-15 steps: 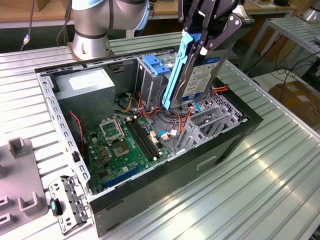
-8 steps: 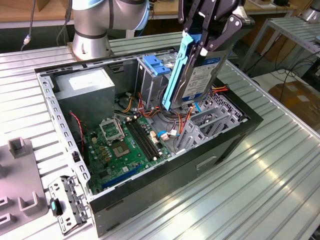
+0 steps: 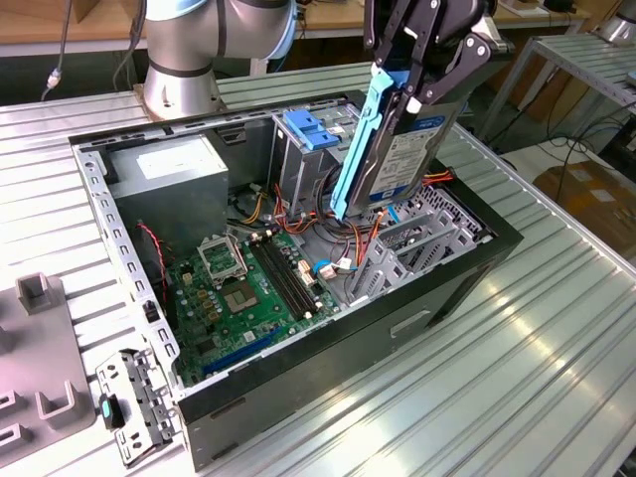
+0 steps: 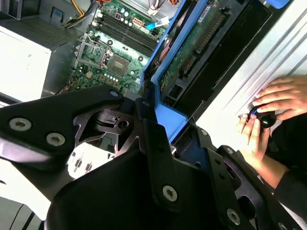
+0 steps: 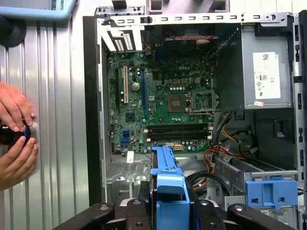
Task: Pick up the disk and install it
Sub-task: 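Insert the disk into the insertion slot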
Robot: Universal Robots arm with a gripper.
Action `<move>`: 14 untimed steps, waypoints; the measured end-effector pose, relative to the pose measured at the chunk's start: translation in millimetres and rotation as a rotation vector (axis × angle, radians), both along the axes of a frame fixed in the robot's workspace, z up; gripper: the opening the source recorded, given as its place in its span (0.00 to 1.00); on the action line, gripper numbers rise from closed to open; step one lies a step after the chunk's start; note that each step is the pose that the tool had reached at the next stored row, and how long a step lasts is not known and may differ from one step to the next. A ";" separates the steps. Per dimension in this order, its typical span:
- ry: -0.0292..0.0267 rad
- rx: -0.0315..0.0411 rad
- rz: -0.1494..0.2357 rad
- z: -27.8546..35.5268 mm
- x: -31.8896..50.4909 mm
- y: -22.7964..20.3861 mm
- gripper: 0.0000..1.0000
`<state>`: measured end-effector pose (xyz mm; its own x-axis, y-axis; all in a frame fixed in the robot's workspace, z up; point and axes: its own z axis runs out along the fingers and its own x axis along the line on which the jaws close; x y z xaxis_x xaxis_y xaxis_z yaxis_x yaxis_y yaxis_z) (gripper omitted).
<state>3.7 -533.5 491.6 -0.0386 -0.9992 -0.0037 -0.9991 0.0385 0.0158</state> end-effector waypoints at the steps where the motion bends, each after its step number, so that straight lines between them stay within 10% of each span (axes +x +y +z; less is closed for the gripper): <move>1: 0.0000 0.0001 0.000 -0.8 0.5 -0.1 0.37; 9: 0.0000 -0.0020 0.008 -12.7 27.0 -4.8 0.37; 14: 0.0000 -0.0018 0.011 -21.1 46.4 -21.1 0.37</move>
<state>50.1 -554.6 470.5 -0.0277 -0.9996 -0.0019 -0.9995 0.0277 0.0157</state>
